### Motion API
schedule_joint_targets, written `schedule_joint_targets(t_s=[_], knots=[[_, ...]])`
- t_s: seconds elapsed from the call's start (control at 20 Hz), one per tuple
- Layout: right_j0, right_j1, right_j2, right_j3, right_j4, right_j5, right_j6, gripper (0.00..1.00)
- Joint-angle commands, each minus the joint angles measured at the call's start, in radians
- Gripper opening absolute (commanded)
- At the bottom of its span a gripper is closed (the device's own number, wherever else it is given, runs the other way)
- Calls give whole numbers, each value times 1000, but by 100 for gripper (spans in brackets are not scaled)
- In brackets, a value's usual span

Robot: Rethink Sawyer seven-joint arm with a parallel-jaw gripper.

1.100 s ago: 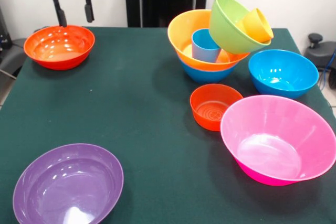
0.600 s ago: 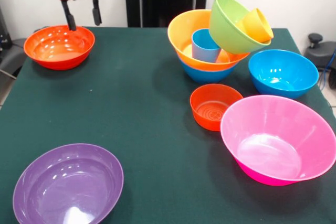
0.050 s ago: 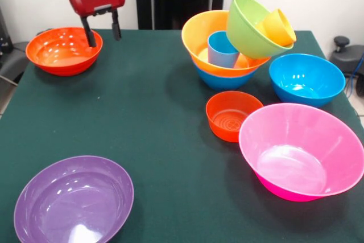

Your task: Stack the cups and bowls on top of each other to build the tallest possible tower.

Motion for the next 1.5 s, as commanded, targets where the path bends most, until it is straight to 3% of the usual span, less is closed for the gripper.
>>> schedule_joint_targets(t_s=[0.05, 0.5, 1.5], knots=[[73, 39, -78, -36, -85, -29, 17, 100], [115, 24, -142, -61, -96, -29, 69, 100], [110, 19, -206, -92, -73, -39, 47, 100]])
